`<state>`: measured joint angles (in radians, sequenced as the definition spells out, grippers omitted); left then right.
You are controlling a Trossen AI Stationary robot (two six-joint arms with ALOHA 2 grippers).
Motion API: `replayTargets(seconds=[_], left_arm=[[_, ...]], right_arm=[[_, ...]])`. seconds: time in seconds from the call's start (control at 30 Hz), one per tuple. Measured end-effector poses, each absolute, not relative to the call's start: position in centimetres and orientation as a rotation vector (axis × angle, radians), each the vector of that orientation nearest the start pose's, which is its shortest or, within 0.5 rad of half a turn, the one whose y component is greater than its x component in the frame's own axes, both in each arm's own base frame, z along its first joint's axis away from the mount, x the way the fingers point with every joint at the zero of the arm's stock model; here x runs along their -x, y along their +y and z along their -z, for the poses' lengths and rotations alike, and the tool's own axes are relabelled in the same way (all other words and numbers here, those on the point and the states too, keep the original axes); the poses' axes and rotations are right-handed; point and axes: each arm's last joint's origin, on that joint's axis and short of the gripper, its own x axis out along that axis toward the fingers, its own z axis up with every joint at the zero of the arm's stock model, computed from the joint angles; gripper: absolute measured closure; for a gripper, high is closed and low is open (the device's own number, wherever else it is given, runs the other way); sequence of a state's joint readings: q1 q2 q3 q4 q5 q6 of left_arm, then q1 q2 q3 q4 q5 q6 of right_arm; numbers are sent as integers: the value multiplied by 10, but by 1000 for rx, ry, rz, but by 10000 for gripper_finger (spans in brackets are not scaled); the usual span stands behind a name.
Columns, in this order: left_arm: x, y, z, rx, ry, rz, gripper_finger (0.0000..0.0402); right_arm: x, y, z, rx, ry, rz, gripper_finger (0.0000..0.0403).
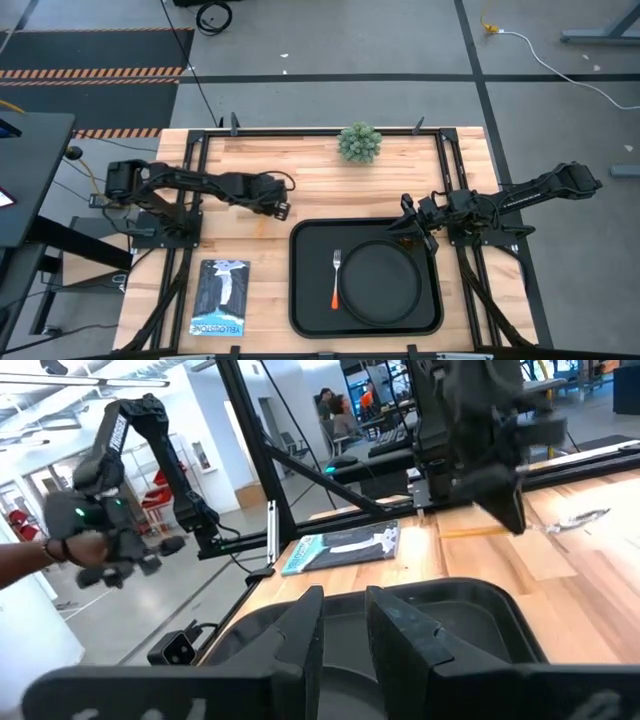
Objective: Pick and place plate/cup/fork/spoon on tray
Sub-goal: Put the yellow spoon on the black serving tray to the left of the orange fork
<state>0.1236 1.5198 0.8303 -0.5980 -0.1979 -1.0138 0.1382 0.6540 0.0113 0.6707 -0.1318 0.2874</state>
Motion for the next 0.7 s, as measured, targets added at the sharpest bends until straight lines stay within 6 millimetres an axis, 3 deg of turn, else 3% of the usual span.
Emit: replayTargets(seconds=[0.33, 0.7], left_arm=[[-297, 8, -211, 829, 772, -739, 349], [-337, -72, -210, 857, 667, -600, 348]], right_arm=[[-137, 23, -167, -287, 24, -272, 318], [-137, 23, -167, -287, 25, -273, 318]])
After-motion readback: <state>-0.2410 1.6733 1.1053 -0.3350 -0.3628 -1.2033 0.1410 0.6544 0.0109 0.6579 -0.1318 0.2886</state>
